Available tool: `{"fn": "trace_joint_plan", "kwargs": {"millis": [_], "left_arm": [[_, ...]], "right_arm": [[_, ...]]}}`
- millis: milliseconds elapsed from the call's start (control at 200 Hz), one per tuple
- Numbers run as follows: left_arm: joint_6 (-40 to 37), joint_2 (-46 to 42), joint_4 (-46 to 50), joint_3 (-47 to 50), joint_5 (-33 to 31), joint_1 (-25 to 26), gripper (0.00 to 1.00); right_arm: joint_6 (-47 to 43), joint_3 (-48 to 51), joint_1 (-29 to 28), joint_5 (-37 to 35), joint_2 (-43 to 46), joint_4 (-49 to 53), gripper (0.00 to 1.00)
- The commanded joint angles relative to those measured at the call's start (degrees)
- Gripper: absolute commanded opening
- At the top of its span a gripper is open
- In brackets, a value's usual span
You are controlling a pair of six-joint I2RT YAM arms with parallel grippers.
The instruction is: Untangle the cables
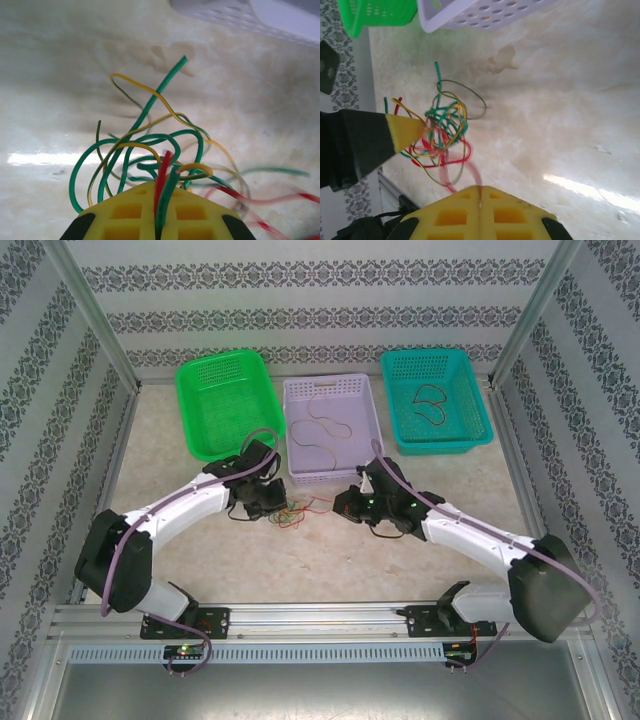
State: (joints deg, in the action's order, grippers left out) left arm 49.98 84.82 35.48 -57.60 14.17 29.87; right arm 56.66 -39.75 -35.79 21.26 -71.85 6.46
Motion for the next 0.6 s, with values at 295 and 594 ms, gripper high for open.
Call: {"fn": "trace_joint_plan", "kwargs": {"millis": [295, 594], "left_arm": [[-0.4, 1.4, 7.5, 0.8, -4.5, -1.7, 0.15], [-4.8, 0.8, 7.5, 0.5, -1.8, -1.0, 0.0]], "right_arm": [[-0.6, 1.3, 1.2, -2.4, -1.4, 1.8, 0.0], [2.8, -4.6, -5.7, 4.1, -13.9, -10.3, 0.54]]}}
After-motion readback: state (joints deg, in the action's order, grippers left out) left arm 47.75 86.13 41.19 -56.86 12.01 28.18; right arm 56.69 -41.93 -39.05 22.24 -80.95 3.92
